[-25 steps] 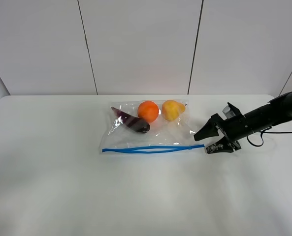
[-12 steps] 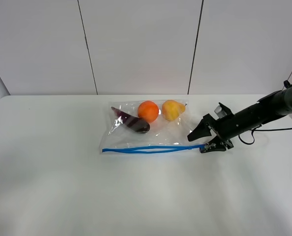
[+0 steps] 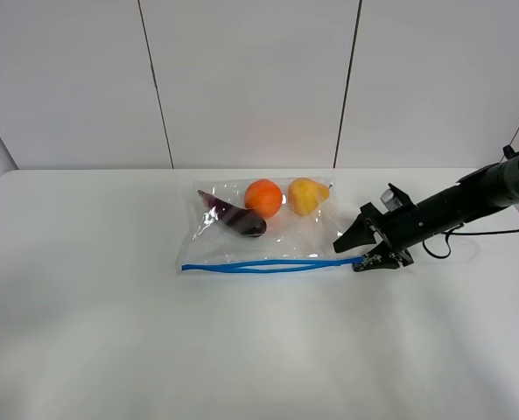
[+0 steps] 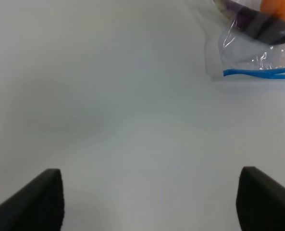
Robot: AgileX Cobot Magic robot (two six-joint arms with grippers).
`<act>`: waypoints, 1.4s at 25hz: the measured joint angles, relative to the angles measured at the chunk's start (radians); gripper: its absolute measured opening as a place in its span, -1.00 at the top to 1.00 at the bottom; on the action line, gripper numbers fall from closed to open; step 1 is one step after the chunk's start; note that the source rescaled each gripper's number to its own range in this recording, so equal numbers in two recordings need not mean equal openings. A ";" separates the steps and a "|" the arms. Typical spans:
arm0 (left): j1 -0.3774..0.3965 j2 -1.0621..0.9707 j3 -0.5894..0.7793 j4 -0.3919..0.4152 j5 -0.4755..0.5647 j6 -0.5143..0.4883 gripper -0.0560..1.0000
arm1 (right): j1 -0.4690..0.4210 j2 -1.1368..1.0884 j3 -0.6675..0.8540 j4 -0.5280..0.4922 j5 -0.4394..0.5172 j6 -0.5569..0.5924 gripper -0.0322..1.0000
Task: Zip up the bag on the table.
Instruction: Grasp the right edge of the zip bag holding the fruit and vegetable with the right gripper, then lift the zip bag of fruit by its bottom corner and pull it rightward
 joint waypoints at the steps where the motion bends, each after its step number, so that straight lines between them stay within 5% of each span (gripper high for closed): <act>1: 0.000 0.000 0.000 0.000 0.000 0.000 -0.86 | 0.000 0.001 0.000 0.001 -0.001 0.000 -0.42; 18: 0.000 0.000 0.000 0.000 0.000 0.000 -0.86 | 0.000 0.002 0.000 0.002 -0.002 -0.004 0.04; 31: 0.000 0.000 0.000 0.000 0.000 0.000 -0.86 | 0.000 0.002 0.000 -0.011 -0.002 -0.018 0.88; 35: 0.000 0.000 0.000 0.000 0.000 0.000 -0.86 | 0.000 0.002 0.000 -0.011 0.009 -0.027 0.93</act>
